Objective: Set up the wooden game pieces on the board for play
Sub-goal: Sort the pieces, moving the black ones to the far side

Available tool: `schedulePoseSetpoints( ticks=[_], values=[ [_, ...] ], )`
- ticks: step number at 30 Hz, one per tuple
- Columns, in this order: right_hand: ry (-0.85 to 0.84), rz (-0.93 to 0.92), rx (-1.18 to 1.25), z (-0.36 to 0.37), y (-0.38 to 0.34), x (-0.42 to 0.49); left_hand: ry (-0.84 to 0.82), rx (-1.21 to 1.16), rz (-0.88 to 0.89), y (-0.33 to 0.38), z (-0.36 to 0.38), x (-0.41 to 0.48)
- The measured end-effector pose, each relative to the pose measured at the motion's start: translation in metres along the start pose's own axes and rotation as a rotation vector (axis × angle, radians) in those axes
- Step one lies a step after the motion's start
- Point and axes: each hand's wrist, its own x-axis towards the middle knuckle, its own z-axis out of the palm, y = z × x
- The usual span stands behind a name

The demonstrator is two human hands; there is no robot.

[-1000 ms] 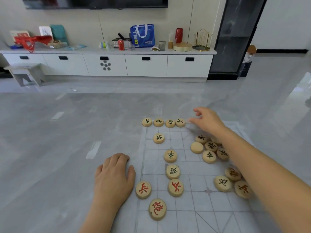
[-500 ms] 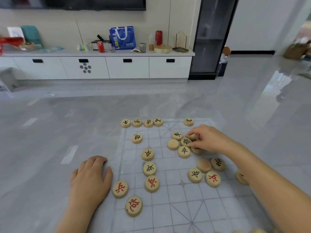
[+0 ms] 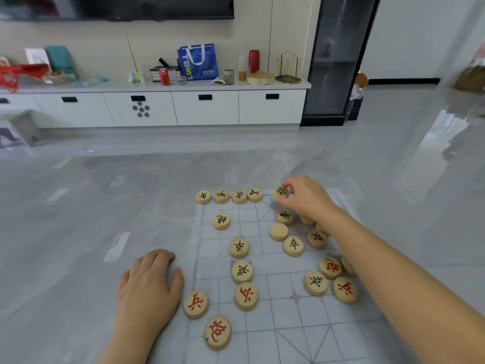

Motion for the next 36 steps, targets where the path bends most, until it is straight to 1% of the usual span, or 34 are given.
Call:
schedulePoseSetpoints(
  ticks=[4,6,12,16,19,25,30,36],
  values=[
    [0.031,0.040,-0.080,0.025,-0.010,0.027,-0.015,-0.010,-0.012,0.002,-0.001,0.000],
    [0.011,0.052,-0.079,0.030,-0.012,0.034,-0.007,-0.020,-0.012,0.002,-0.001,0.000],
    [-0.035,0.071,0.007,0.030,-0.006,0.037,0.024,-0.019,0.018,0.000,0.000,0.001],
    [0.016,0.066,0.096,0.026,0.007,0.030,0.018,-0.014,0.010,0.000,0.000,0.001],
    [0.053,0.070,0.116,0.016,0.025,0.018,0.007,-0.018,-0.002,0.001,0.000,0.001],
    [0.028,0.087,0.202,-0.013,0.056,-0.020,0.014,-0.018,-0.007,0.000,0.000,0.001],
    [-0.031,0.021,0.173,-0.026,0.054,-0.046,0.006,0.007,-0.016,0.000,0.001,0.002],
    [-0.129,-0.063,-0.019,-0.015,0.032,-0.056,0.016,0.006,-0.017,0.001,0.001,0.002]
  ],
)
